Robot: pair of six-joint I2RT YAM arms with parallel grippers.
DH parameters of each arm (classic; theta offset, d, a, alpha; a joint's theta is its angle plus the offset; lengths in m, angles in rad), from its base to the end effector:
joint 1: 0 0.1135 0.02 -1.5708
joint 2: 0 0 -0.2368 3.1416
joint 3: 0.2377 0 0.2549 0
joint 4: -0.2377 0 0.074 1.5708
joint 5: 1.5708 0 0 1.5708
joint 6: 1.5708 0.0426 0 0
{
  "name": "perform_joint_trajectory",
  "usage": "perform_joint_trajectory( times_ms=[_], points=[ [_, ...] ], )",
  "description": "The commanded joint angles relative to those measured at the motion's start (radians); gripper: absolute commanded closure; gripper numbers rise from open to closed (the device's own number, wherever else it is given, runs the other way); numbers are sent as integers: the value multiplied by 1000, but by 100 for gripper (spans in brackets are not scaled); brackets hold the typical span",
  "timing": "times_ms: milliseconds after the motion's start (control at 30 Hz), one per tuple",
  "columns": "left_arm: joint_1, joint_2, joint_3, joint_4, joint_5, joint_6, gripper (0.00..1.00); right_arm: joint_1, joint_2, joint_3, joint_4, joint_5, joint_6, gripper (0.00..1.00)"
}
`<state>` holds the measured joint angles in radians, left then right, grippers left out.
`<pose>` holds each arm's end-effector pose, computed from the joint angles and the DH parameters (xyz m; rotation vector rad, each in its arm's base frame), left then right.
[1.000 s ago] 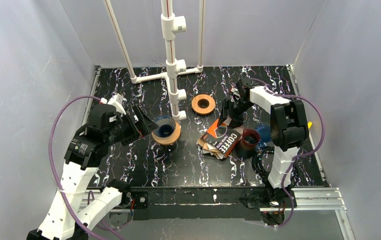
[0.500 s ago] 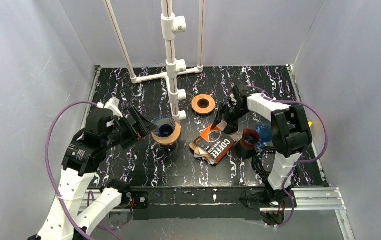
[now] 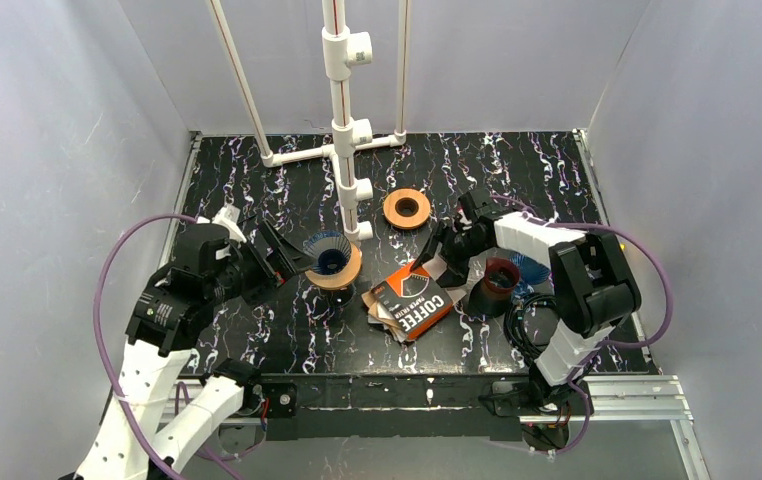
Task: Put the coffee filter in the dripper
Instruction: Move the coffee filter holder to the center of the board.
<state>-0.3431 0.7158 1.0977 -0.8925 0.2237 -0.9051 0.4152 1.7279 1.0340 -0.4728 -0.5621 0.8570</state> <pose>0.1377 -0.0592 0.3605 -0.4751 2.1727 -0.9623 0.2920 0.1535 0.1339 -0.4754 -2.9117 -1.0423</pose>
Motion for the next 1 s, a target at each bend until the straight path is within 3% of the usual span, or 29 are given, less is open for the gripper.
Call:
perform_joint_trajectory(
  times_ms=[0, 300, 500, 767, 967],
  points=[
    [4, -22, -33, -48, 53, -41, 1, 14, -69, -40, 68, -42, 77, 23],
    [4, -118, -172, 7, 149, -28, 5, 14, -97, 29, -25, 1, -58, 12],
    [3, -178, -297, 167, 228, -10, 12, 14, -82, 101, -85, 24, -131, 8],
    [-14, -46, -290, 355, 349, 51, 22, 14, -79, 133, -114, 8, -162, 8],
    [-169, 116, -162, 356, 295, 160, 24, 14, -81, 136, -120, 16, -171, 8]
  ],
)
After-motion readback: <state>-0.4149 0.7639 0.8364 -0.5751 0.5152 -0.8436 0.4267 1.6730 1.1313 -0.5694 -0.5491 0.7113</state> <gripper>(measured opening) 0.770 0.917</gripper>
